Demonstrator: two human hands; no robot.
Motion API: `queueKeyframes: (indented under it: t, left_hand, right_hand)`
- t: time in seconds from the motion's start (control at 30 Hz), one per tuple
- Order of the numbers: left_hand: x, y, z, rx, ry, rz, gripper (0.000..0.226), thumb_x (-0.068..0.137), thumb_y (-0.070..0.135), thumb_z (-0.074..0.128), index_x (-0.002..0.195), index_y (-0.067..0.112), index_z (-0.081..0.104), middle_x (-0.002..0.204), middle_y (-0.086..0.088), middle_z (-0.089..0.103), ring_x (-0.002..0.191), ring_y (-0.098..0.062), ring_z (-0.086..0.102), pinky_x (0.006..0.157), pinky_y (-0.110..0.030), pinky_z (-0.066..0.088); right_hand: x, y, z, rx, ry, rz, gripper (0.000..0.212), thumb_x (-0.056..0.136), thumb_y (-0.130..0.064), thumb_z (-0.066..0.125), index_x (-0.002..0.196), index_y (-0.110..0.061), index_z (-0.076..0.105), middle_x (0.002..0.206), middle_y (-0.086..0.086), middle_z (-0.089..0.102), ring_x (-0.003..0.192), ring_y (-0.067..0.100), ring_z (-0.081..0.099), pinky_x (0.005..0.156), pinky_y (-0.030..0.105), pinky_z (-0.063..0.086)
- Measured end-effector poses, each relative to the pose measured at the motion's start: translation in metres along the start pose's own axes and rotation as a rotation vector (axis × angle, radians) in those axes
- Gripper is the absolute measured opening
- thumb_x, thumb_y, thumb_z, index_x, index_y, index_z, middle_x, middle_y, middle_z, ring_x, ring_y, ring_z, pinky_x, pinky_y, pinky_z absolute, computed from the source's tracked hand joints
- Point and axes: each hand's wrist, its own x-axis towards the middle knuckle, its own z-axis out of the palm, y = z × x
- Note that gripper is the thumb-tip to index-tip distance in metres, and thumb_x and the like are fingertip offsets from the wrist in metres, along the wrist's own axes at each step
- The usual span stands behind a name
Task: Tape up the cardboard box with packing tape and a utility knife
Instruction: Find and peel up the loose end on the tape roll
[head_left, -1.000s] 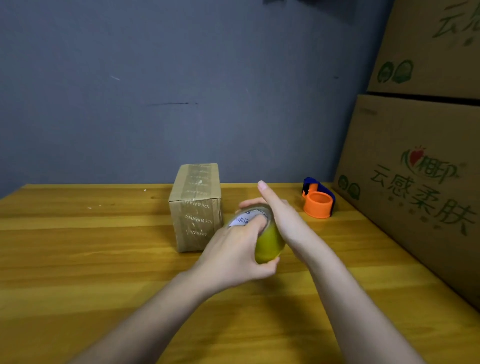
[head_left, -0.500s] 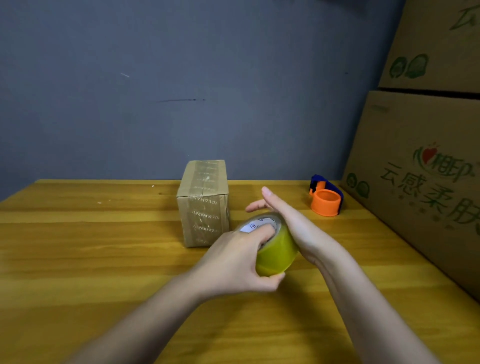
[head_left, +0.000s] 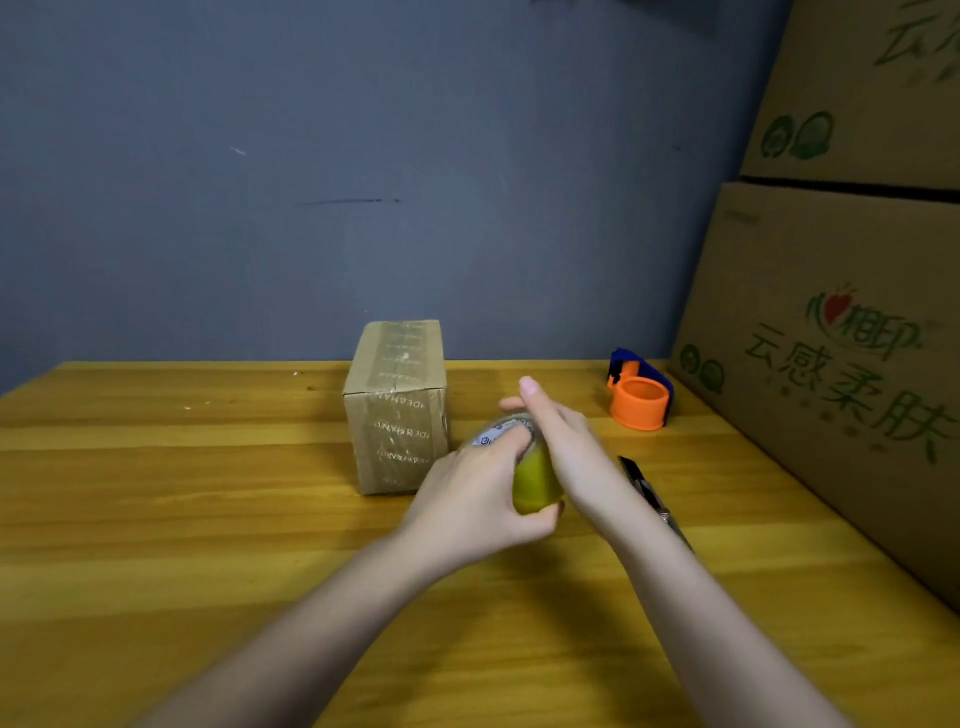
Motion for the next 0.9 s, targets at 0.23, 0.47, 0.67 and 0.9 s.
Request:
queueKeyframes:
  t: [0.23,0.47,0.67,0.9]
  left_hand:
    - [0.002,0.001,-0.004,0.197,0.002,0.106,0.041,0.074,0.049,0.060,0.099,0.018,0.049,0.088,-0.003,0.065,0.081,-0.027,0.061,0.063,-0.033,0.045]
    - [0.002,-0.002,-0.006,0.333,-0.085,0.300,0.044,0.079,0.051,0.056,0.107,0.017,0.052,0.082,-0.002,0.066,0.066,-0.018,0.055,0.056,-0.026,0.036]
    - [0.009,-0.005,0.005,0.418,-0.101,0.280,0.053,0.080,0.052,0.057,0.119,0.018,0.049,0.104,-0.006,0.068,0.097,-0.027,0.063,0.086,-0.031,0.041]
    - [0.030,0.008,0.002,0.289,-0.267,0.164,0.047,0.089,0.047,0.048,0.126,0.021,0.043,0.121,-0.006,0.059,0.110,-0.028,0.054,0.094,-0.032,0.037]
  right_hand:
    - [-0.002,-0.012,-0.011,0.169,-0.115,0.104,0.058,0.094,-0.054,0.036,0.104,-0.010,0.072,0.100,0.013,0.074,0.092,0.019,0.070,0.077,0.020,0.055]
    - [-0.001,0.002,-0.023,0.251,-0.292,0.239,0.054,0.087,-0.060,0.046,0.103,-0.015,0.072,0.100,0.006,0.075,0.096,0.018,0.069,0.094,0.032,0.050]
    - [0.006,0.019,-0.015,0.418,-0.054,0.253,0.035,0.096,-0.015,0.037,0.108,-0.010,0.070,0.111,0.017,0.070,0.096,0.024,0.066,0.085,0.032,0.052]
    - [0.021,0.025,-0.028,0.443,-0.026,0.343,0.033,0.096,-0.017,0.037,0.110,-0.009,0.066,0.099,0.011,0.069,0.088,0.023,0.063,0.084,0.032,0.050]
